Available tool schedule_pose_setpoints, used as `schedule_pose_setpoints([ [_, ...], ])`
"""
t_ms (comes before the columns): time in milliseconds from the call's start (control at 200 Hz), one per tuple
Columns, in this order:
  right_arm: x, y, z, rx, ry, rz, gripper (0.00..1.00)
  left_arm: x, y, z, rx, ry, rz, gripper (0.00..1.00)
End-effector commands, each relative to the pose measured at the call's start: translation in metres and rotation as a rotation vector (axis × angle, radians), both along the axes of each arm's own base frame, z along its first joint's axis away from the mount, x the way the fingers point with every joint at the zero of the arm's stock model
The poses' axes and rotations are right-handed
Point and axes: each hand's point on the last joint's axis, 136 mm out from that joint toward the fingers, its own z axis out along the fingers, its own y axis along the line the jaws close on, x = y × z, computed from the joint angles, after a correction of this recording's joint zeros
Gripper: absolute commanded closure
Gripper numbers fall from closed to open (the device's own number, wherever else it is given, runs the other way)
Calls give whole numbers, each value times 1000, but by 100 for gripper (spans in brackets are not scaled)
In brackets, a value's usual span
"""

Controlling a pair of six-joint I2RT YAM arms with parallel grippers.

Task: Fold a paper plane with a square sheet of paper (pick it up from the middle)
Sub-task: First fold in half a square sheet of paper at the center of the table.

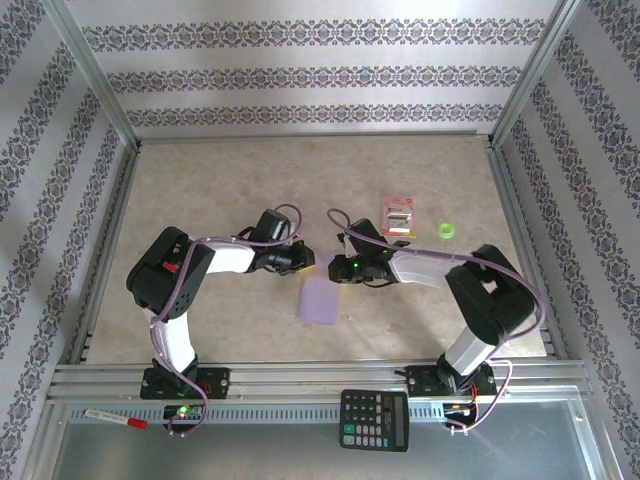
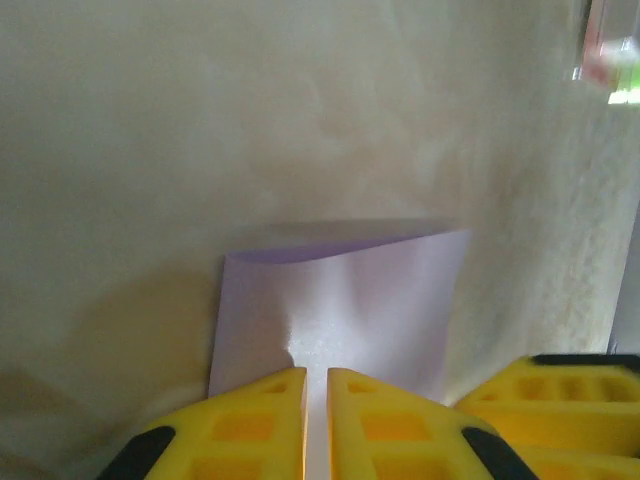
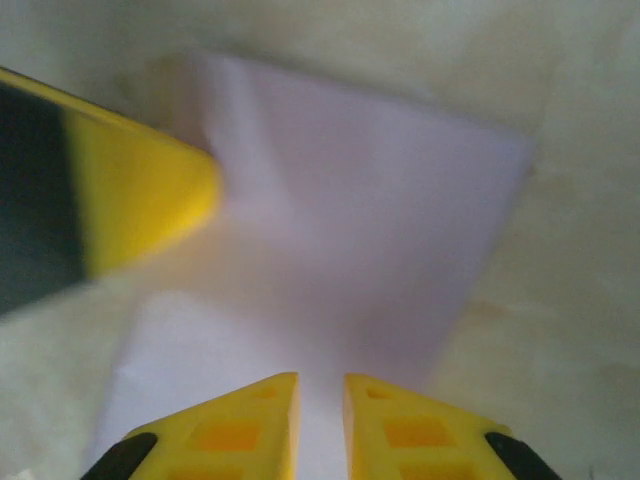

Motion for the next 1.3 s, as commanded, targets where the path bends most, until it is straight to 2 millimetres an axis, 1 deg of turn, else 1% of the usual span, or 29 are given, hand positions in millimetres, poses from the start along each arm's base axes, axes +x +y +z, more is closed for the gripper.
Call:
schedule_pose_setpoints([
  [0,3,-4,-18,-44,22,-16,84,-1,5,-16,-2,19,3,87],
  [70,-4,-14,-32,-79,56,-22,86,-3,10,-18,4,27,10,87],
  [130,-10,-22,-37,-94,73,-30,88,-3,14,-15,-3,24,18,86],
  [215,-16,-32,-39,-113,81,-39,88,2,23,-4,-3,1,35,84],
  [305,-18,-34,-36,-108,81,-34,89,10,27,14,3,-40,40,82],
  [345,-18,-33,-34,-104,80,-30,89,12,25,22,-1,-59,33,80],
  [415,-14,-29,-29,-90,68,-21,89,13,14,35,-28,-84,9,78],
  [485,-12,-26,-26,-82,62,-16,89,12,3,40,-38,-100,-21,76],
  [535,-9,-25,-24,-80,58,-14,89,11,-3,34,-33,-90,-41,75],
  [635,-8,-25,-24,-92,57,-5,88,14,-4,17,-10,-64,-52,75],
  [689,-8,-27,-25,-103,58,-5,89,17,2,4,38,-53,-48,75],
  [789,-11,-34,-28,-128,71,-6,89,23,16,-13,90,-32,-23,77],
  [864,-14,-41,-29,-143,77,-14,89,23,28,-20,119,-21,-8,77],
  [944,-14,-46,-27,-148,70,-17,89,22,34,-20,139,-26,-11,77],
  [1009,-12,-44,-20,-132,55,-9,89,20,34,-14,133,-37,-18,77],
  [1084,-7,-38,-10,-103,31,6,89,19,32,-2,114,-49,-20,77],
  [1144,-4,-33,-3,-81,17,16,89,17,28,13,83,-65,-17,77],
  [1229,-3,-30,0,-72,17,20,89,6,16,41,28,-113,-23,75],
  [1294,-3,-30,2,-69,13,22,89,-10,4,55,3,-128,-49,73],
])
